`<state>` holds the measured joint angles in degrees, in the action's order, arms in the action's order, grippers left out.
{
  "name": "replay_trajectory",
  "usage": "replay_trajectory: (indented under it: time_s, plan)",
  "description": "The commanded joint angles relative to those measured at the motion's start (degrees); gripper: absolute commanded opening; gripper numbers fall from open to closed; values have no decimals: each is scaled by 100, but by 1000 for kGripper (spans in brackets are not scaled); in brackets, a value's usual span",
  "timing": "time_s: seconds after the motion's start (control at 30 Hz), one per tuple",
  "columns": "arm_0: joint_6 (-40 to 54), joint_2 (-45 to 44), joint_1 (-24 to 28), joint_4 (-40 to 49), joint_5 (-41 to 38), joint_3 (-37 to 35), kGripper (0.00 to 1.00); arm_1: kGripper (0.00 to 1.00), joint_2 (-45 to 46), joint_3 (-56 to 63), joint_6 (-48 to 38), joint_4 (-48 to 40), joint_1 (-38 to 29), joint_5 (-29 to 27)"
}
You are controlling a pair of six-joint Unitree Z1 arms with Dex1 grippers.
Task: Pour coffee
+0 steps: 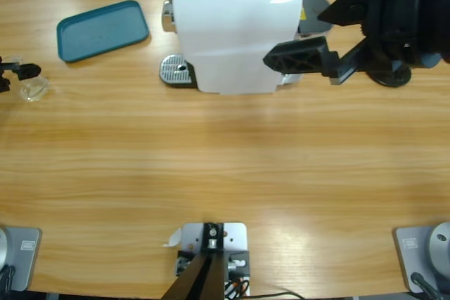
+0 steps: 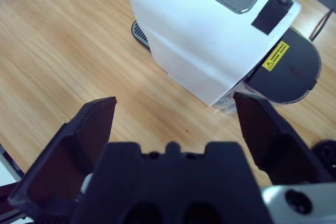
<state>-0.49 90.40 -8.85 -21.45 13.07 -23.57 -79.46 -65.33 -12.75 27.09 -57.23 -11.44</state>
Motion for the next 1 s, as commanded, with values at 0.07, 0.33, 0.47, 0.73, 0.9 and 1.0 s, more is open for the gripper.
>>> replay_trajectory:
  time_s: [0.07,0.33,0.47,0.73,0.9,1.0]
  plan:
    - [137,281,41,-423,125,313,110,1000,-106,107,-84,-64,-51,-68]
    - [1526,-554,-62,48,-1773,-76,0,1000,-87,-145,465,465,-51,-97]
    - [3387,-907,-73,1502,-3468,-913,0,1000,110,-356,995,1019,-51,-70]
    - [4786,181,-454,1758,-4837,-1618,0,1000,1321,175,1257,1160,-51,-649]
    - [4997,1106,-700,1758,-5377,-2278,0,1000,1776,358,1278,1427,-51,-903]
    - [5006,1498,-922,1758,-5377,-2662,0,1000,1885,433,1307,1466,-51,-1019]
